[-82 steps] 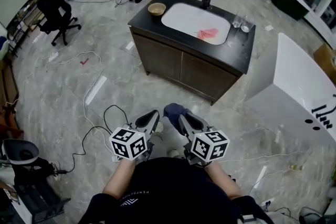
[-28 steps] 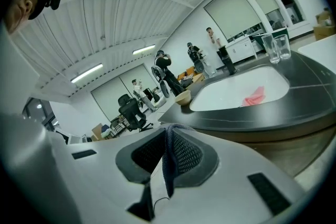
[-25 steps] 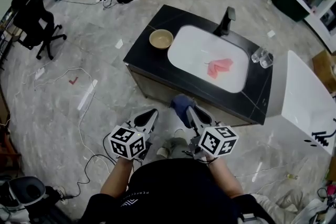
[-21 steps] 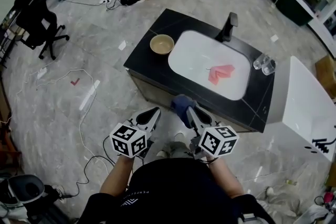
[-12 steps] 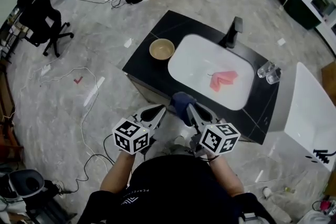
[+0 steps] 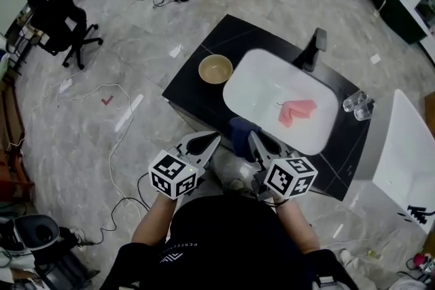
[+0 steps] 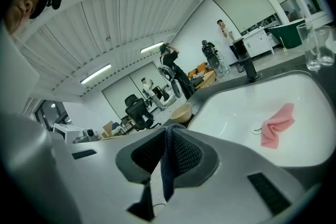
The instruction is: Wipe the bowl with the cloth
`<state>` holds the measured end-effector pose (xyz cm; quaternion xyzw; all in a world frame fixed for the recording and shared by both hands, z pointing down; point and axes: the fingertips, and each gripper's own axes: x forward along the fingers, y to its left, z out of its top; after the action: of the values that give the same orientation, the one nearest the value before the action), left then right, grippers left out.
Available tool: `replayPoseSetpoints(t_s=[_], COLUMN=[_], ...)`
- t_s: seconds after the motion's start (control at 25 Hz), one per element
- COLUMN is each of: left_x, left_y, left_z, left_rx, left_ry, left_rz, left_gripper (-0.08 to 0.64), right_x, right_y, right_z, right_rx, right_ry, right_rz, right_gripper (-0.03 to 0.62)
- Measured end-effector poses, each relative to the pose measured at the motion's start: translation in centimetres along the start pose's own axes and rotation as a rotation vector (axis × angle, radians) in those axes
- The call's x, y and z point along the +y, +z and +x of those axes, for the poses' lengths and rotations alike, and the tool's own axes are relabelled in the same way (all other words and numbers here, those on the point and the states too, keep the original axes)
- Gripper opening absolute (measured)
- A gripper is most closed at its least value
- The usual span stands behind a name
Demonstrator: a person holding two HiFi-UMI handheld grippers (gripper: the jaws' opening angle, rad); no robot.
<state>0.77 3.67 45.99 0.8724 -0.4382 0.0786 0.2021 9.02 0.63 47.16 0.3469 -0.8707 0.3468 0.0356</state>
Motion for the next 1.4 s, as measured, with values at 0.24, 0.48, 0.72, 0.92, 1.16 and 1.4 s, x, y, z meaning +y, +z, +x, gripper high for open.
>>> replayPoseSetpoints(t_s=[0.24,0.48,0.72,0.92,1.16,1.4], left_x=[3.4,7.1,9.4,11.6,14.2,16.5], left_y=[1.5,2.4,3.6,4.3,4.9,4.4], left_z=[2.0,4.1,6.1,7.4,8.0,8.3], left_rx=[0.009,0.055,0.077,0.116,0.158,0.212], left_ry=[-0.081,-0.139,-0.232,-0.226,-0.255,-0.29], left_rz=[-0.028,-0.026,-0.11,0.022,0.097,0.142], left_gripper=[0.012,0.011,0.008,0.009,0.009,0.009], right_x=[-0.9,-2.1,-3.1,-3.6,-3.8,-3.7], right_y=[1.8,4.1,5.4,6.3,6.4,6.1], right_z=[3.2,5.3,7.1,8.2,9.6,10.8], right_rx=[-0.022,-0.063,-0.081,-0.1,-0.113,-0.12], right_ry=[-0.053,-0.135,-0.195,-0.245,-0.292,-0.341], right_rz=[0.014,0.039,0.055,0.071,0.106,0.126], right_gripper=[0.057,0.058,0.057,0.057,0.058,0.058])
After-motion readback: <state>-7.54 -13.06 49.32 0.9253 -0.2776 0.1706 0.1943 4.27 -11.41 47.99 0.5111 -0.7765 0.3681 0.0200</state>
